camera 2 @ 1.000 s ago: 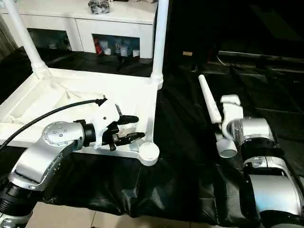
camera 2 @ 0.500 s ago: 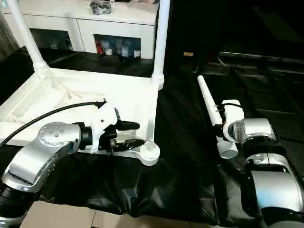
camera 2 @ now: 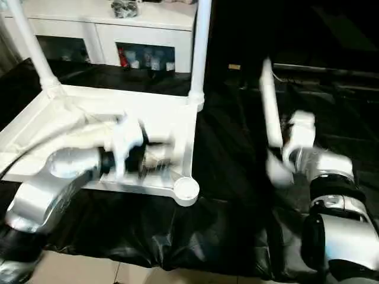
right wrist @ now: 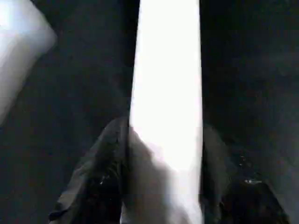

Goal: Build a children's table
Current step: Pick table leg

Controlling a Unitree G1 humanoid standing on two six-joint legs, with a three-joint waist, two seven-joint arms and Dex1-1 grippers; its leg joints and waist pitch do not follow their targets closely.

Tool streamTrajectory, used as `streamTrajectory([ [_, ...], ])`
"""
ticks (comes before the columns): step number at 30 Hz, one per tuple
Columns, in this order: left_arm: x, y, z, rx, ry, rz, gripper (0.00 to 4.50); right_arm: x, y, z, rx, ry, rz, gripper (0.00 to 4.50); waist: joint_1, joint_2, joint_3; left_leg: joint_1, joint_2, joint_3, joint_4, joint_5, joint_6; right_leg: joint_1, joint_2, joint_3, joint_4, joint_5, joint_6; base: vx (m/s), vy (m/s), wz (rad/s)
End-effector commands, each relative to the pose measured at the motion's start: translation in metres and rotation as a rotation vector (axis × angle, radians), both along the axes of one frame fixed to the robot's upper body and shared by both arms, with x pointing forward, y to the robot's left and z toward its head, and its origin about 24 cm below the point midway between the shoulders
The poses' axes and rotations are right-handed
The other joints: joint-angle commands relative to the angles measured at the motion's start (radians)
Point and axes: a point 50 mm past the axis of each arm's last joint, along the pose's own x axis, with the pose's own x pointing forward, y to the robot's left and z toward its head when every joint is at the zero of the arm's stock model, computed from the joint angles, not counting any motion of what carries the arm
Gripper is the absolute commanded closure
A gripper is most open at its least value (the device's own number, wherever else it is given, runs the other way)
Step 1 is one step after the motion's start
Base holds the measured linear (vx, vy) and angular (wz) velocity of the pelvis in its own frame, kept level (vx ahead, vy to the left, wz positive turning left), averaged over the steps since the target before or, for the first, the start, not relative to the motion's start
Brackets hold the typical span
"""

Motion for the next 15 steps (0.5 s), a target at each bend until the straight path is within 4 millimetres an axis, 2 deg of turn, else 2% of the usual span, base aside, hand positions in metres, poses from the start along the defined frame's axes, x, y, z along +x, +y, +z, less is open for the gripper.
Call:
streamTrajectory([
  [1, 0.007, 0.001, 0.012, -0.059, -0.031, 0.049, 1.81, 0.007, 0.007, 0.027, 0.091, -0.22, 0.074, 2.65, 0.004, -0.01, -0.075, 0.005, 0.028, -0.012, -0.052, -0.197, 0.047, 0.06, -0.06, 0.045, -0.071, -0.272, -0.19, 0.0, 0.0, 0.0],
  [3, 0.017, -0.002, 0.022, -0.15, -0.031, 0.117, 1.81, 0.005, 0.023, 0.043, 0.237, -0.363, 0.203, 2.65, 0.007, -0.013, -0.076, 0.005, 0.026, -0.011, -0.051, -0.182, 0.072, 0.062, -0.058, 0.045, -0.072, -0.263, -0.185, 0.0, 0.0, 0.0],
  [4, 0.023, -0.004, 0.027, -0.209, -0.017, 0.152, 1.81, 0.002, 0.033, 0.051, 0.331, -0.42, 0.281, 2.65, 0.007, -0.016, -0.078, 0.001, 0.029, -0.015, -0.053, -0.159, 0.083, 0.064, -0.058, 0.042, -0.069, -0.257, -0.188, 0.0, 0.0, 0.0],
  [6, 0.026, -0.006, 0.032, -0.255, 0.001, 0.161, 1.81, -0.001, 0.04, 0.057, 0.39, -0.472, 0.344, 2.65, 0.015, -0.018, -0.078, 0.005, 0.03, -0.013, -0.051, -0.142, 0.097, 0.062, -0.059, 0.044, -0.07, -0.257, -0.19, 0.0, 0.0, 0.0],
  [8, 0.031, -0.01, 0.041, -0.348, 0.037, 0.163, 1.81, -0.008, 0.05, 0.064, 0.472, -0.536, 0.437, 2.65, 0.021, -0.019, -0.079, 0.007, 0.031, -0.013, -0.051, -0.134, 0.098, 0.06, -0.061, 0.042, -0.073, -0.277, -0.189, 0.0, 0.0, 0.0],
  [9, 0.034, -0.014, 0.049, -0.435, 0.08, 0.151, 1.81, -0.014, 0.059, 0.069, 0.538, -0.58, 0.517, 2.65, 0.026, -0.023, -0.077, 0.006, 0.029, -0.011, -0.051, -0.13, 0.099, 0.061, -0.06, 0.043, -0.074, -0.283, -0.186, 0.0, 0.0, 0.0],
  [10, 0.036, -0.015, 0.052, -0.466, 0.101, 0.146, 1.81, -0.017, 0.063, 0.071, 0.566, -0.593, 0.558, 2.65, 0.034, -0.018, -0.08, 0.009, 0.032, -0.013, -0.051, -0.126, 0.098, 0.059, -0.062, 0.043, -0.072, -0.284, -0.189, 0.0, 0.0, 0.0],
  [12, 0.037, -0.017, 0.055, -0.487, 0.114, 0.142, 1.81, -0.02, 0.066, 0.072, 0.586, -0.603, 0.588, 2.65, 0.038, -0.02, -0.078, 0.01, 0.033, -0.014, -0.053, -0.128, 0.096, 0.057, -0.062, 0.041, -0.075, -0.294, -0.184, 0.0, 0.0, 0.0],
  [13, 0.038, -0.017, 0.056, -0.502, 0.126, 0.14, 1.81, -0.022, 0.068, 0.073, 0.603, -0.608, 0.611, 2.65, 0.04, -0.026, -0.078, 0.01, 0.034, -0.015, -0.055, -0.128, 0.089, 0.057, -0.064, 0.041, -0.076, -0.307, -0.177, 0.0, 0.0, 0.0],
  [14, 0.039, -0.018, 0.057, -0.512, 0.134, 0.141, 1.81, -0.023, 0.069, 0.073, 0.613, -0.616, 0.624, 2.65, 0.041, -0.025, -0.077, 0.009, 0.033, -0.015, -0.055, -0.125, 0.087, 0.057, -0.063, 0.041, -0.076, -0.31, -0.175, 0.0, 0.0, 0.0],
  [15, 0.042, -0.024, 0.063, -0.565, 0.171, 0.127, 1.81, -0.032, 0.078, 0.072, 0.636, -0.606, 0.709, 2.65, 0.046, -0.024, -0.075, 0.009, 0.031, -0.013, -0.054, -0.125, 0.082, 0.056, -0.064, 0.042, -0.08, -0.329, -0.161, 0.0, 0.0, 0.0],
])
